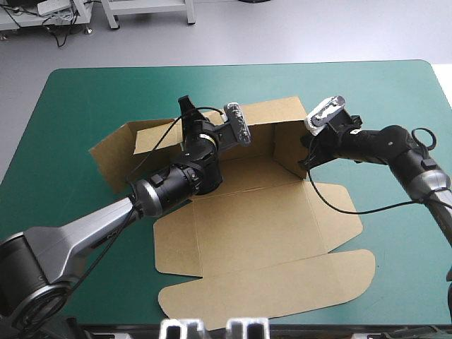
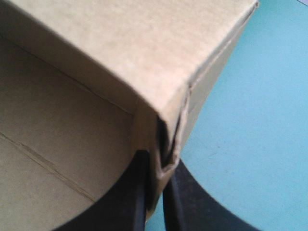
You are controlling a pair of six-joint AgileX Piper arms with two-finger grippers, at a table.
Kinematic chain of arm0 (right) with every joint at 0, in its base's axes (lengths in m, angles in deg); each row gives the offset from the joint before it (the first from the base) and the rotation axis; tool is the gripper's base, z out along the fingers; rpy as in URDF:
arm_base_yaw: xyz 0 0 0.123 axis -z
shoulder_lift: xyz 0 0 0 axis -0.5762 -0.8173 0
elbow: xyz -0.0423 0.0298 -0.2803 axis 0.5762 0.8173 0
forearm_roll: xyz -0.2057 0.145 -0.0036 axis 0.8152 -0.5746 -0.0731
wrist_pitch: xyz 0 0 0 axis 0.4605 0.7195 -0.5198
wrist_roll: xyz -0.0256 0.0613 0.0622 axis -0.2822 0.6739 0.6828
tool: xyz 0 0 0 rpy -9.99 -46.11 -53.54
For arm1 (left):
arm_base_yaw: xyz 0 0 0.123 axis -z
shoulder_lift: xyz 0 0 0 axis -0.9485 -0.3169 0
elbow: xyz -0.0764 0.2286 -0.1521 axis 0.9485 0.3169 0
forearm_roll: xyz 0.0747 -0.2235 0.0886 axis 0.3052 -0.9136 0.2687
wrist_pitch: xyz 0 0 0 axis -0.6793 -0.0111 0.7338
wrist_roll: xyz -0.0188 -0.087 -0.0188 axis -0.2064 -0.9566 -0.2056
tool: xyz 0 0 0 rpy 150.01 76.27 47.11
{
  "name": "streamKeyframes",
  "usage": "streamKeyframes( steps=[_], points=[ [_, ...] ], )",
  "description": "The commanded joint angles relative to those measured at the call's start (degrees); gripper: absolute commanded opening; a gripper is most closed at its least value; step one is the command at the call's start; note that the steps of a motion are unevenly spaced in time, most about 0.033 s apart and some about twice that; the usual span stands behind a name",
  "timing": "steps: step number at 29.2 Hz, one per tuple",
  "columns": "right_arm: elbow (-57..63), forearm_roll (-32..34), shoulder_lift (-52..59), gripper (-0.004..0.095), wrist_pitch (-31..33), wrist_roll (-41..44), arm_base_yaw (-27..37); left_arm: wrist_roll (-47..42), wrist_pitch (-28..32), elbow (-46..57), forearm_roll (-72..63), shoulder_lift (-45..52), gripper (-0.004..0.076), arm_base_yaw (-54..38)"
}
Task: Fold the box
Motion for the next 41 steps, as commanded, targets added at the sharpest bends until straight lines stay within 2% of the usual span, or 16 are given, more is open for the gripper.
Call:
streamKeyframes(
  steps=[1,6,9,11,13,16,18,20,28,31,33,34,36,37,38,41],
  points=[
    [-1.89,-3.47,2.09,-0.0017,1.38,-1.48,-0.52,-1.29,0.57,-0.55,-7.72,1.3,0.0013,0.54],
    [-1.89,-3.58,2.09,-0.0017,2.89,-1.48,-0.52,2.26,0.92,-0.55,-9.11,1.3,0.0018,0.54],
    [-1.89,-3.58,2.09,-0.0017,2.56,-0.58,-0.52,7.49,1.42,-0.55,-13.37,1.98,0.0081,0.54],
    [-1.89,-3.58,2.09,-0.0017,1.65,0.55,-0.52,11.54,1.68,-0.55,-17.17,2.74,0.0185,0.65],
    [-1.89,-3.58,2.09,-0.0017,1.25,1.15,-0.52,13.79,1.68,-0.55,-19.65,3.88,0.0327,0.88],
    [-1.89,-3.58,2.09,-0.0017,1.25,1.15,-0.52,13.68,2.02,-0.55,-21.0,6.06,0.0554,1.18],
    [-1.89,-3.58,2.09,-0.0017,1.25,1.15,-0.52,13.25,2.4,-0.55,-22.08,7.64,0.0671,1.27],
    [-1.89,-3.58,2.09,-0.0017,1.23,1.15,-0.52,13.25,1.96,-0.55,-23.28,9.24,0.0708,1.27],
    [-1.89,-3.58,2.09,-0.0017,1.01,1.6,-0.52,13.8,0.02,-0.65,-22.98,16.1,0.0707,5.13],
    [-1.89,-3.58,2.09,-0.0017,0.71,1.6,-0.52,14.22,0.47,-0.65,-21.88,18.28,0.0682,7.35],
    [-1.89,-3.58,2.09,-0.0017,0.71,1.6,-0.52,14.61,0.37,-0.65,-21.22,19.45,0.0601,8.47],
    [-1.89,-3.58,2.09,-0.0017,0.71,1.6,-0.52,14.61,0.37,-0.65,-20.8,19.94,0.0529,8.6],
    [-1.89,-3.58,2.09,-0.0017,0.71,1.6,-0.52,14.61,0.48,-0.65,-20.38,20.93,0.0306,8.64],
    [-1.89,-3.47,2.09,-0.0017,0.71,1.73,-0.52,14.38,0.48,-0.65,-18.12,21.55,0.0024,8.54],
    [-2.12,-3.37,2.09,-0.0017,0.85,2.02,-0.52,14.25,0.48,-0.65,-16.46,21.68,-0.0001,8.54],
    [-3.74,-0.92,2.21,-0.0017,2.95,4.57,-0.52,10.78,0.14,-0.89,-8.76,21.79,0.0004,8.43]
  ],
)
